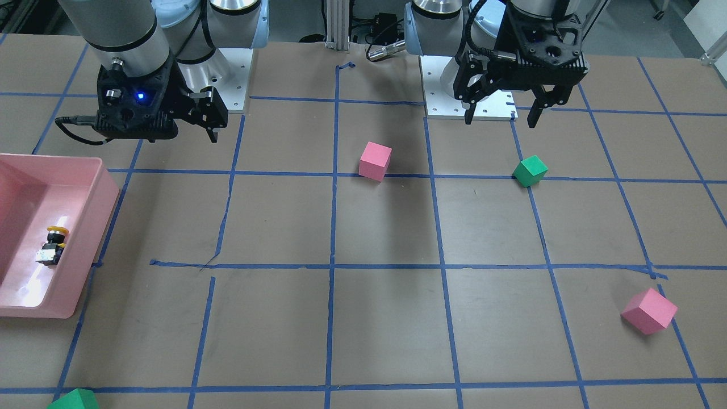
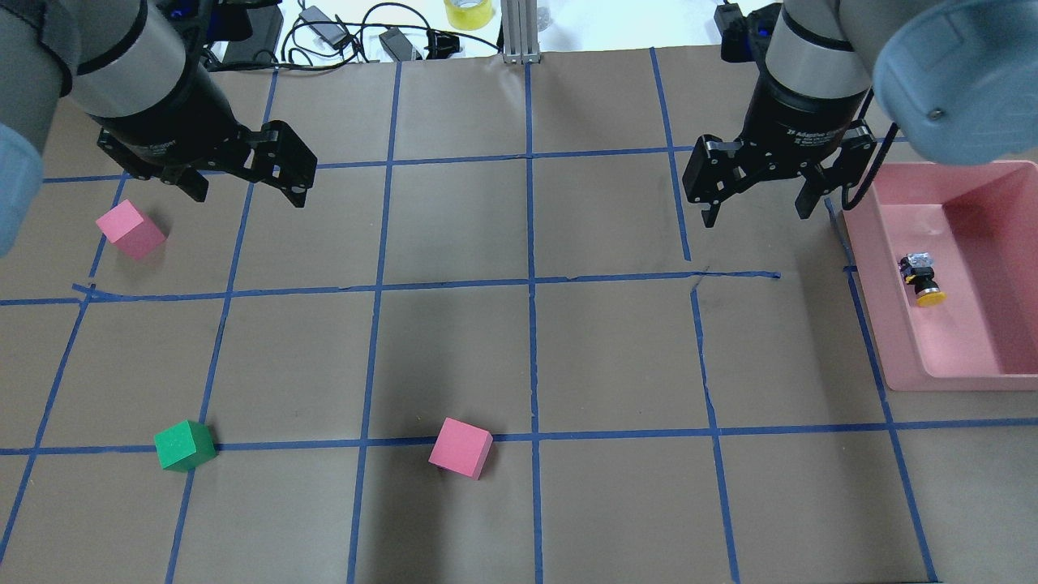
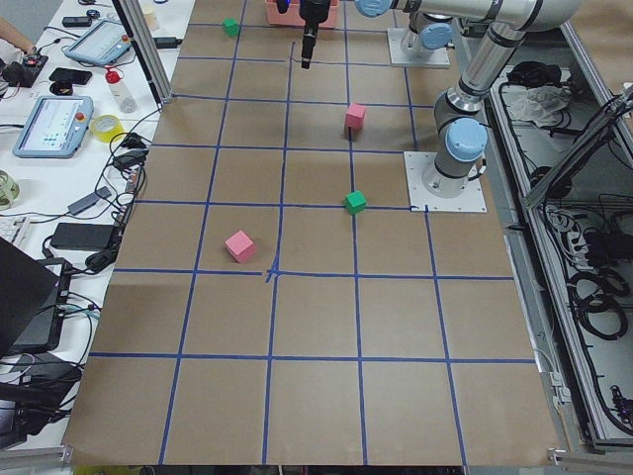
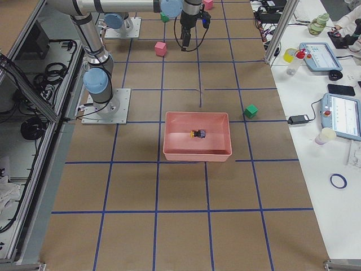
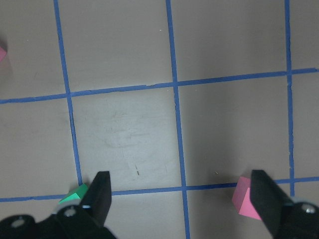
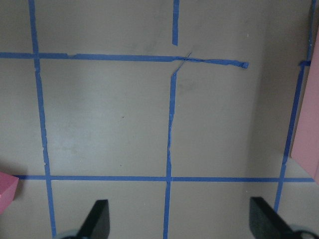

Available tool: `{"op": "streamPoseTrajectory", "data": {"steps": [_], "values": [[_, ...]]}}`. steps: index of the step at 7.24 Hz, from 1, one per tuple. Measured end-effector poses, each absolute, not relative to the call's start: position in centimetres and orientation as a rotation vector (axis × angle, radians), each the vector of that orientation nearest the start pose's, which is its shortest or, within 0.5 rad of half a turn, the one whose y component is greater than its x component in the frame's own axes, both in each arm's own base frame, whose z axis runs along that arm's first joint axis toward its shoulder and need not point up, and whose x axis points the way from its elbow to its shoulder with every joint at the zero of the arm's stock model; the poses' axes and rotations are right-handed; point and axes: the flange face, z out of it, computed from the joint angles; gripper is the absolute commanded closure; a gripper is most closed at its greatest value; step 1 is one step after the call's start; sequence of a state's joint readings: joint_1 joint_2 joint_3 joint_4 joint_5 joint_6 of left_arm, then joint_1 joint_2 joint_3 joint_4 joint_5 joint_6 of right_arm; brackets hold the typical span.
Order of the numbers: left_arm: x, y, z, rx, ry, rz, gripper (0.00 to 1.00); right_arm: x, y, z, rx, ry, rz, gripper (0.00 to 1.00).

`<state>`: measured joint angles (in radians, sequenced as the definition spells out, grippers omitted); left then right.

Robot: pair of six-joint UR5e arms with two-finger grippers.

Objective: Align button upright
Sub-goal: 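Move the right gripper toward the pink bin, then lower the right gripper into the bin over the yellow-capped button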

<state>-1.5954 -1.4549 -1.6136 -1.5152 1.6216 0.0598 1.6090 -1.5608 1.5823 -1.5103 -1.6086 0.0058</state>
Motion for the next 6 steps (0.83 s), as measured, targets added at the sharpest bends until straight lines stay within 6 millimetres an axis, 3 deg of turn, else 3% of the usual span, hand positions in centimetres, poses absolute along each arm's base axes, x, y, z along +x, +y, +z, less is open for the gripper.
{"op": "streamPoseTrajectory", "data": {"steps": [3, 4, 6], "values": [[-13.9, -45.0, 52.7, 0.125, 3.079, -0.186, 0.00, 12.0, -49.4, 47.3, 0.032, 3.219, 0.077, 0.00], [-13.9, -45.0, 52.6, 0.125, 3.079, -0.185, 0.00, 8.4, -50.2, 47.2, 0.112, 3.218, 0.078, 0.00], [-14.0, -45.0, 52.5, 0.119, 3.086, -0.186, 0.00, -2.1, -51.4, 45.6, 0.334, 3.188, 0.137, 0.00]]}}
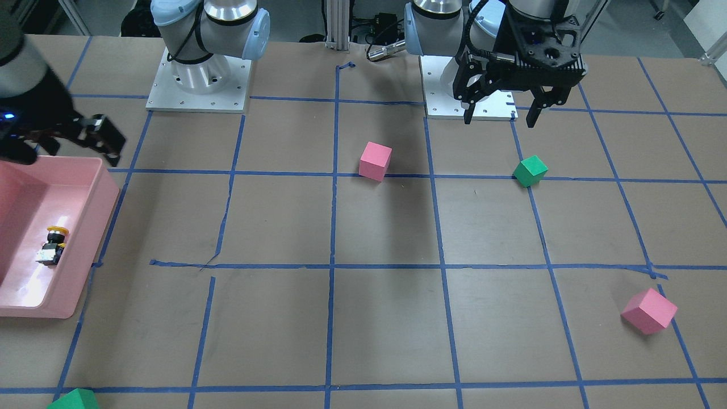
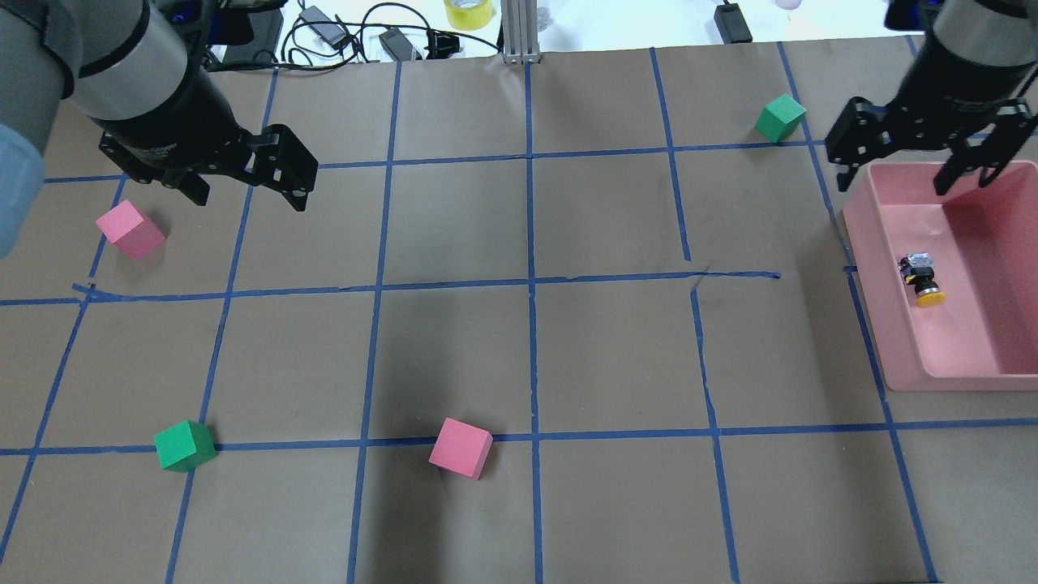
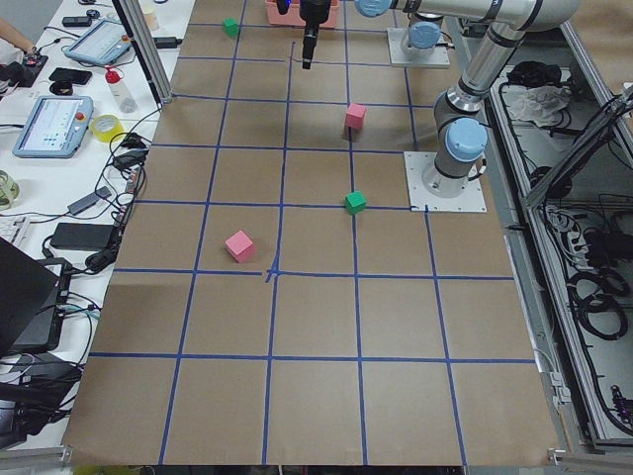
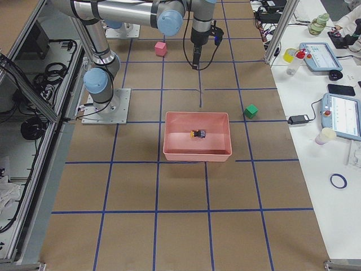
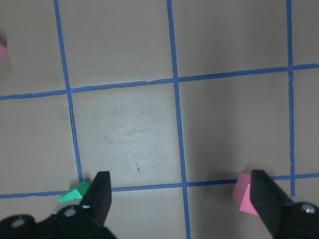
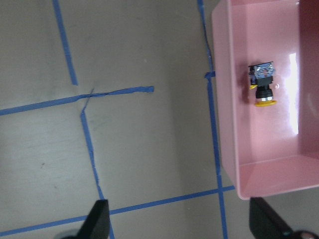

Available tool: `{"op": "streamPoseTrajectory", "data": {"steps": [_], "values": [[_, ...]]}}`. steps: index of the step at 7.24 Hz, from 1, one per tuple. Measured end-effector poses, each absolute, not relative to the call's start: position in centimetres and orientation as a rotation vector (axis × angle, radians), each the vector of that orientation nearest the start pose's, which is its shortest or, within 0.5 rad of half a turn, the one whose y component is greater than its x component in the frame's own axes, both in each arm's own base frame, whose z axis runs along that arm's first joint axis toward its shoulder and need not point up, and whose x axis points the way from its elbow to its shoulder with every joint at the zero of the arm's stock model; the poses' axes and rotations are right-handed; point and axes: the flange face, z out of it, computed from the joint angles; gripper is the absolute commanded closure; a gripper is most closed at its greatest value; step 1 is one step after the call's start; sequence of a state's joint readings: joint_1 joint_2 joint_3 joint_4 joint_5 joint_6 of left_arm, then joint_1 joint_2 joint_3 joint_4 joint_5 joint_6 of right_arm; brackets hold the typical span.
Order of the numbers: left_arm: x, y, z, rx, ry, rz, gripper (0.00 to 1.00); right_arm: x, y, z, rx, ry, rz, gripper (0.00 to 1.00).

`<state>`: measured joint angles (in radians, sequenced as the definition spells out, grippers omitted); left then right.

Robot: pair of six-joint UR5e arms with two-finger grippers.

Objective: Align button upright
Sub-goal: 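Lower the right gripper into the bin over the yellow-capped button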

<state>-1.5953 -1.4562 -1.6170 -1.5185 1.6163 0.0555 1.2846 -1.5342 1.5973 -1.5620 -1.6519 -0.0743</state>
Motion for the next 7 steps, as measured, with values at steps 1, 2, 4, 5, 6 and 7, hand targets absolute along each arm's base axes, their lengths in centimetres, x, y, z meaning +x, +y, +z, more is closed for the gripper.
{"op": "streamPoseTrajectory", "data": {"steps": [1, 2, 4, 5, 6, 7], "values": [[-14.0, -45.1, 52.4, 0.104, 3.091, -0.198, 0.00, -6.9, -52.2, 43.9, 0.443, 3.167, 0.166, 0.00], [-14.0, -45.2, 52.4, 0.065, 3.096, -0.210, 0.00, -10.5, -52.7, 42.2, 0.507, 3.163, 0.175, 0.00], [-14.0, -45.6, 52.3, -0.028, 3.103, -0.234, 0.00, -14.9, -53.4, 38.6, 0.496, 3.207, 0.093, 0.00], [-14.0, -45.7, 52.0, -0.047, 3.104, -0.237, 0.00, -16.3, -53.2, 36.5, 0.447, 3.225, 0.045, 0.00], [-14.0, -45.7, 51.8, -0.055, 3.104, -0.236, 0.00, -17.7, -52.5, 34.5, 0.434, 3.223, 0.008, 0.00], [-14.0, -45.7, 51.6, -0.059, 3.104, -0.234, 0.00, -18.7, -51.9, 32.5, 0.430, 3.211, -0.034, 0.00]]}}
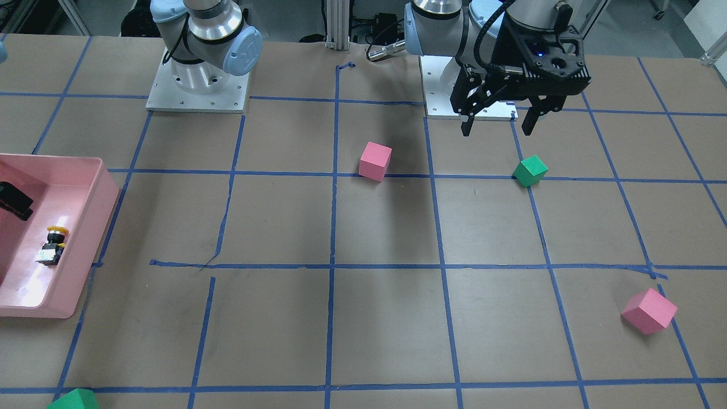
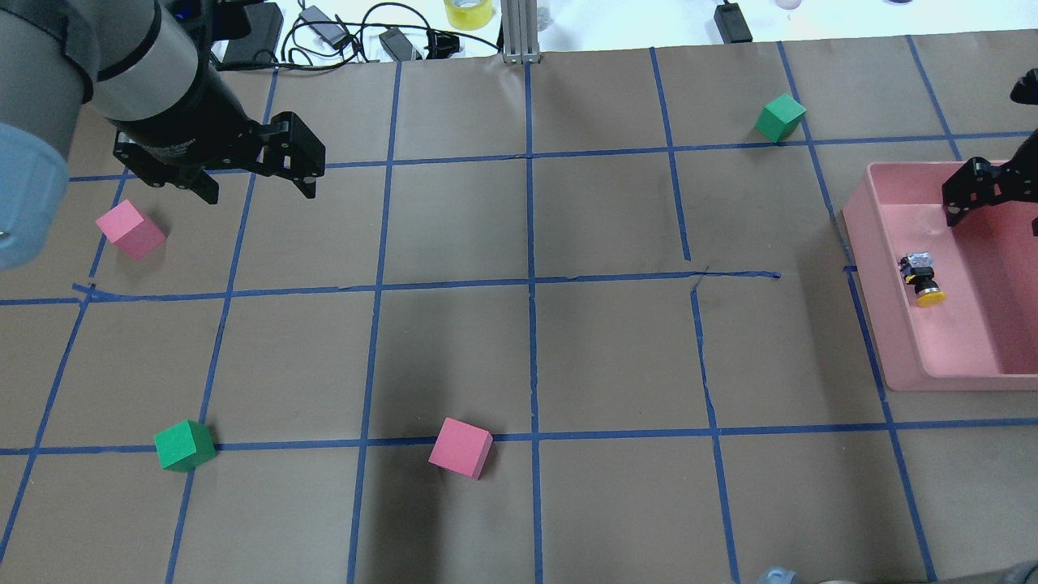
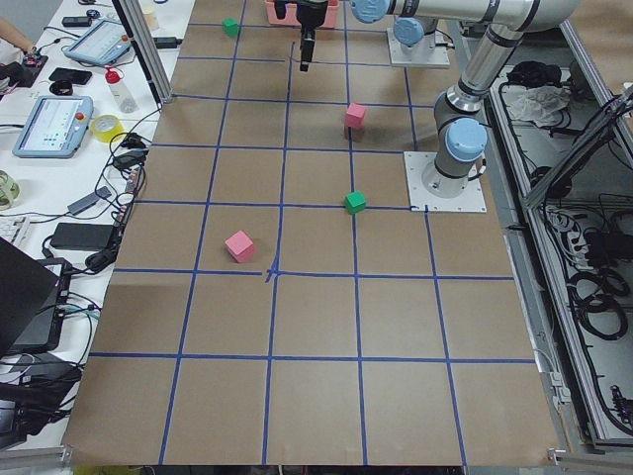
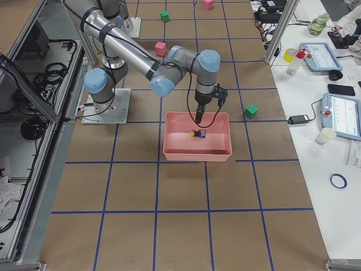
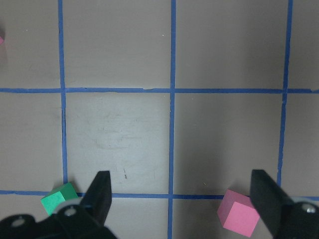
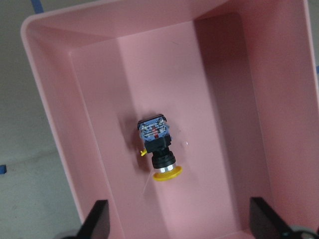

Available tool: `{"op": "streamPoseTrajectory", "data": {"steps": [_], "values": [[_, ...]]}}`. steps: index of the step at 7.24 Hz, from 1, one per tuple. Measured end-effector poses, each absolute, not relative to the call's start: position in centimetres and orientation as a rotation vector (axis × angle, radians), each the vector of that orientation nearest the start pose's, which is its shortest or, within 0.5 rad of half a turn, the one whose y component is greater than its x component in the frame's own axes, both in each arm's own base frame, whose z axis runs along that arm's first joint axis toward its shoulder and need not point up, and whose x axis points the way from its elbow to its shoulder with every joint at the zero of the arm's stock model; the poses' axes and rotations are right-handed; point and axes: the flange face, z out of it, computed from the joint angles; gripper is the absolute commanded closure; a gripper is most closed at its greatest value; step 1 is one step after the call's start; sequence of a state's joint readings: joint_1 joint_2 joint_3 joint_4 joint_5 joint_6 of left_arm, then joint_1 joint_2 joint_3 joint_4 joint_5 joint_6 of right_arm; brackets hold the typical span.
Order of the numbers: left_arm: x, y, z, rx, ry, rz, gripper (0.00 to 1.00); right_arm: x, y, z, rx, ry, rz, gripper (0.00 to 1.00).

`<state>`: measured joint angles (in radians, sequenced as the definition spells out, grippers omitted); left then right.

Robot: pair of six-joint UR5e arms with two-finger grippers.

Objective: Align button upright
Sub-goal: 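Lower the right gripper into the bin over the yellow-capped button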

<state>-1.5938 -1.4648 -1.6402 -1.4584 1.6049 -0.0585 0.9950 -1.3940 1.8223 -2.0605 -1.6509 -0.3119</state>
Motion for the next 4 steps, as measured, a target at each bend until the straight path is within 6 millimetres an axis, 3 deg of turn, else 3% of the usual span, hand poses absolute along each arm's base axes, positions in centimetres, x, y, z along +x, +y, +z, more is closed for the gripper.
{"op": "streamPoseTrajectory", "data": {"steps": [4], "values": [[-14.0, -45.7, 51.5, -0.058, 3.103, -0.235, 0.00, -19.9, -51.1, 25.3, 0.399, 3.187, 0.042, 0.00]]}}
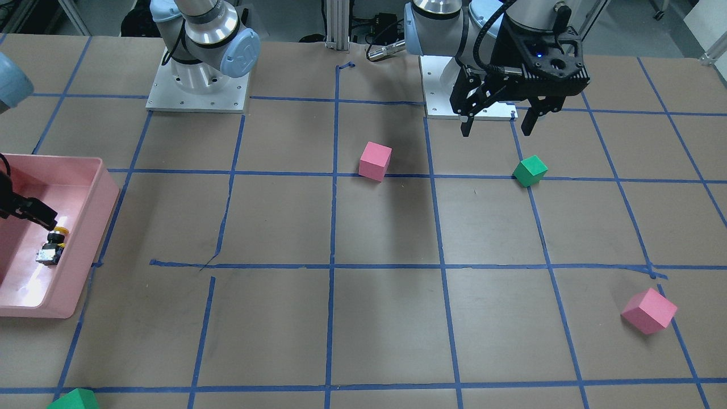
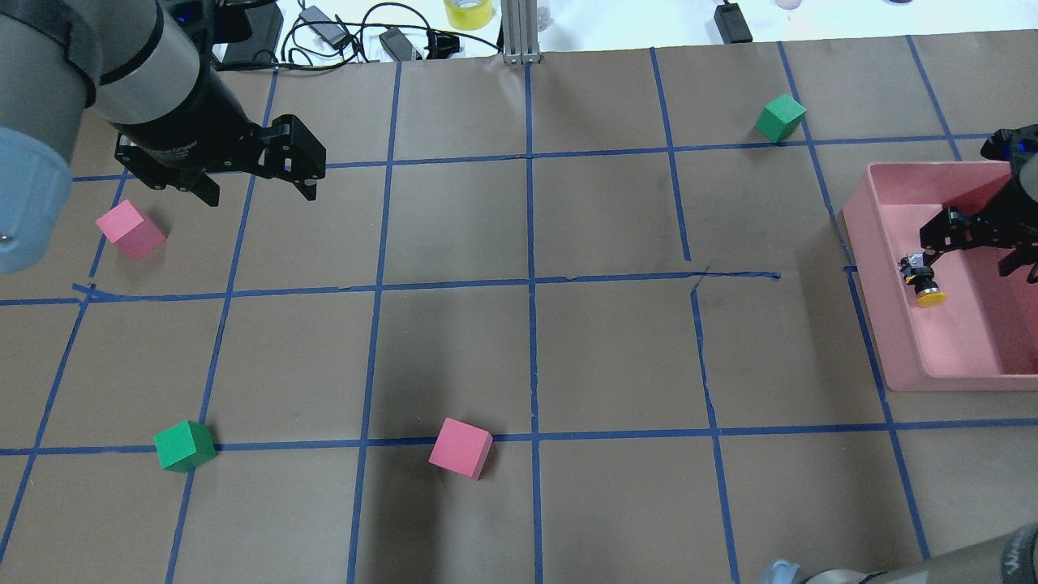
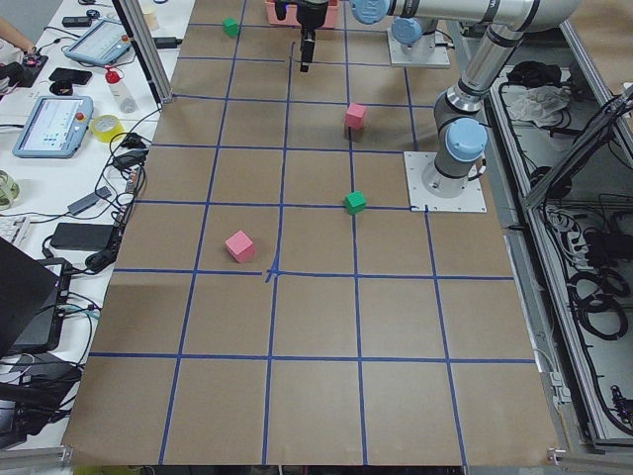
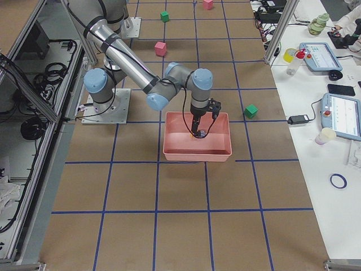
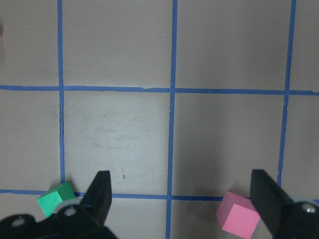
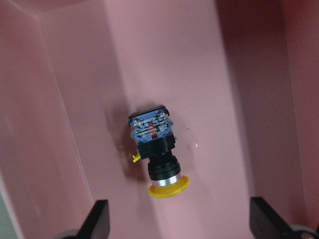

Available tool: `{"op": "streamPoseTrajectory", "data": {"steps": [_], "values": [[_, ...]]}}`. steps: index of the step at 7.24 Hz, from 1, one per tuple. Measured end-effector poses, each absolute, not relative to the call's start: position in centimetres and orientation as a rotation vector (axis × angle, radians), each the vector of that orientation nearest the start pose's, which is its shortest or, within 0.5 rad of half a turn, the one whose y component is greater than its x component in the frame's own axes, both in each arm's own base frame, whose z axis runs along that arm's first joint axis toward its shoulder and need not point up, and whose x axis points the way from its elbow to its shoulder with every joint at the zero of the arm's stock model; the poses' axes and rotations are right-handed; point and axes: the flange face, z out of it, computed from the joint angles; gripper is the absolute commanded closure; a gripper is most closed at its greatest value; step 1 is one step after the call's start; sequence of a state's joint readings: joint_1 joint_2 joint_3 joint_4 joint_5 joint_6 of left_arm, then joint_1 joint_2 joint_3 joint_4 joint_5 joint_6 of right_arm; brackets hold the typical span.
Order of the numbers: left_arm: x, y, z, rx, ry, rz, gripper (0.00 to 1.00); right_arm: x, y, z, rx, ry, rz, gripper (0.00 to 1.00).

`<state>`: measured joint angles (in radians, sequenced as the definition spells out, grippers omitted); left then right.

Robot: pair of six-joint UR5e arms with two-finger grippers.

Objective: Align button upright

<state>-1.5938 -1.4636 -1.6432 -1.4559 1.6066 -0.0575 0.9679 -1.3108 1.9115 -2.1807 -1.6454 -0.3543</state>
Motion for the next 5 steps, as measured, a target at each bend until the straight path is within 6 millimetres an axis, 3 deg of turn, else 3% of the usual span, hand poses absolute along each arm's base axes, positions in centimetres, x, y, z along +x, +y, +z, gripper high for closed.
{"op": "streamPoseTrajectory", "data": {"steps": [5], "values": [[-13.9, -45.7, 51.6, -0.052, 3.102, -0.236, 0.00, -21.2, -51.6, 20.8, 0.256, 3.243, 0.161, 0.00]]}}
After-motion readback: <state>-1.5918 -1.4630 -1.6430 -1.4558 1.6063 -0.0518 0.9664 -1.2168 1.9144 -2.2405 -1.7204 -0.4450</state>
